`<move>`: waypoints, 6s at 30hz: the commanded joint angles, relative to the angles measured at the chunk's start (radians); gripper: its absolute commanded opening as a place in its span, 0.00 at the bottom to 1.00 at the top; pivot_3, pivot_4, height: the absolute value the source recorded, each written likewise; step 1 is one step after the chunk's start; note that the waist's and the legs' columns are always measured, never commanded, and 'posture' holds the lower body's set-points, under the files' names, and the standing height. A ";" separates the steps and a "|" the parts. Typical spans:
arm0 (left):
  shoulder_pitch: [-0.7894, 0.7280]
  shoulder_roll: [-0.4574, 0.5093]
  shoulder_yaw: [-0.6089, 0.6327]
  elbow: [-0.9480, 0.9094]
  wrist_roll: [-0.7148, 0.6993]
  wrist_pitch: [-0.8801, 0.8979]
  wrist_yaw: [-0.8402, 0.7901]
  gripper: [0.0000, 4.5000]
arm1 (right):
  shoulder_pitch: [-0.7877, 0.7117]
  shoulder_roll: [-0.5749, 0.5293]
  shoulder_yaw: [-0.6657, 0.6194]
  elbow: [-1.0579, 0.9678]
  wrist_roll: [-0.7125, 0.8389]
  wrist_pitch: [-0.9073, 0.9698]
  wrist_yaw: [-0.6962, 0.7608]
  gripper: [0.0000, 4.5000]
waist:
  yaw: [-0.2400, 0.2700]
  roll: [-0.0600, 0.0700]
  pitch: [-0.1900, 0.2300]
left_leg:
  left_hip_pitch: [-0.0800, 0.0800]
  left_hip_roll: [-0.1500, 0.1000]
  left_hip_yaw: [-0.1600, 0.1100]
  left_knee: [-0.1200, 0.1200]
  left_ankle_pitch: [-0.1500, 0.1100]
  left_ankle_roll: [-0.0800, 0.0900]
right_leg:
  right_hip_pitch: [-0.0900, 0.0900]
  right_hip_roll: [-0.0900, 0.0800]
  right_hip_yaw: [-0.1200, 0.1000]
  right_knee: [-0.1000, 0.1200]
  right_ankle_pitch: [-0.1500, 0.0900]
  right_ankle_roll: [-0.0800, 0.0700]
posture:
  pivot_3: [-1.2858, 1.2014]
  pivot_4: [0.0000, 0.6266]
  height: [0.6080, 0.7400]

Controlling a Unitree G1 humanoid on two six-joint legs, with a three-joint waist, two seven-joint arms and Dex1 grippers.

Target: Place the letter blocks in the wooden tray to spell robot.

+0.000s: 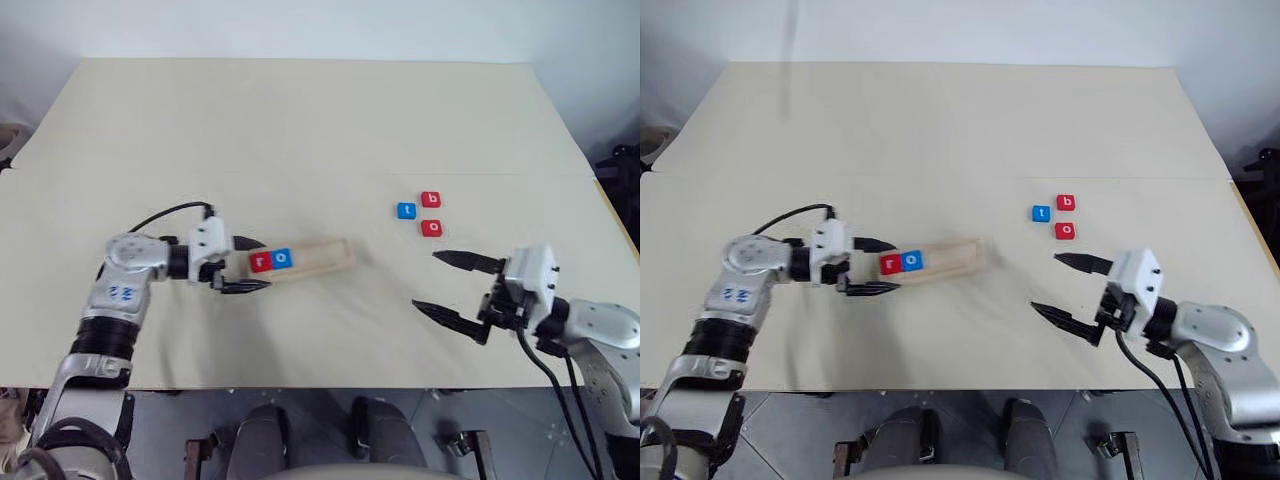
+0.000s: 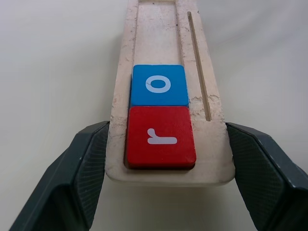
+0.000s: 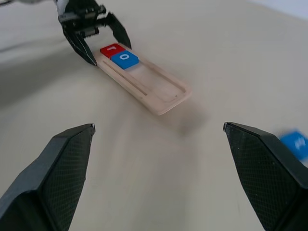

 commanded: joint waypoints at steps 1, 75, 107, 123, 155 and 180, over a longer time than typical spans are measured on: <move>-0.065 -0.044 -0.057 0.005 0.039 0.009 0.002 0.75 | 0.072 -0.012 -0.090 -0.060 0.018 -0.026 -0.002 1.00 | 0.005 0.000 0.000 | 0.000 0.000 0.000 0.000 0.000 0.000 | 0.000 0.000 0.000 0.000 0.000 0.000 | 0.52 0.24 1.00; 0.511 0.032 0.349 -0.611 -0.357 0.196 0.240 0.99 | -0.938 0.243 0.224 0.635 -0.308 0.688 -0.703 1.00 | -0.044 0.003 0.001 | -0.003 0.001 0.001 -0.001 0.000 0.000 | -0.005 -0.001 0.001 0.001 0.000 -0.001 | 0.52 0.24 1.00; 0.560 0.037 0.371 -0.706 -0.380 0.225 0.299 1.00 | -1.093 0.415 0.124 1.031 -0.387 0.572 -0.928 0.49 | -0.050 0.003 0.001 | -0.005 0.001 0.002 -0.002 0.000 0.000 | -0.007 -0.001 0.002 0.001 0.000 -0.001 | 0.52 0.24 1.00; 0.416 0.012 0.265 -0.572 -0.374 0.222 0.193 1.00 | -0.823 0.366 0.044 0.227 -0.300 1.030 -0.924 0.33 | -0.041 0.004 0.001 | -0.015 0.001 0.001 -0.002 0.001 -0.001 | -0.016 0.000 0.001 0.001 0.000 -0.001 | 0.52 0.24 1.00; 0.402 0.038 0.245 -0.594 -0.392 0.210 0.047 1.00 | -0.539 -0.234 0.374 0.383 -0.258 0.113 0.264 0.98 | -0.044 0.002 0.001 | -0.013 0.000 0.001 0.000 0.001 0.001 | -0.013 0.000 0.002 -0.002 0.003 0.000 | 0.52 0.24 1.00; 0.455 0.036 0.257 -0.665 -0.395 0.221 0.108 1.00 | -0.846 -0.075 0.492 0.904 -0.442 -0.190 0.449 0.33 | -0.041 0.002 0.001 | -0.012 0.000 0.001 0.002 0.002 0.000 | -0.013 -0.001 0.002 0.000 0.003 0.000 | 0.52 0.24 1.00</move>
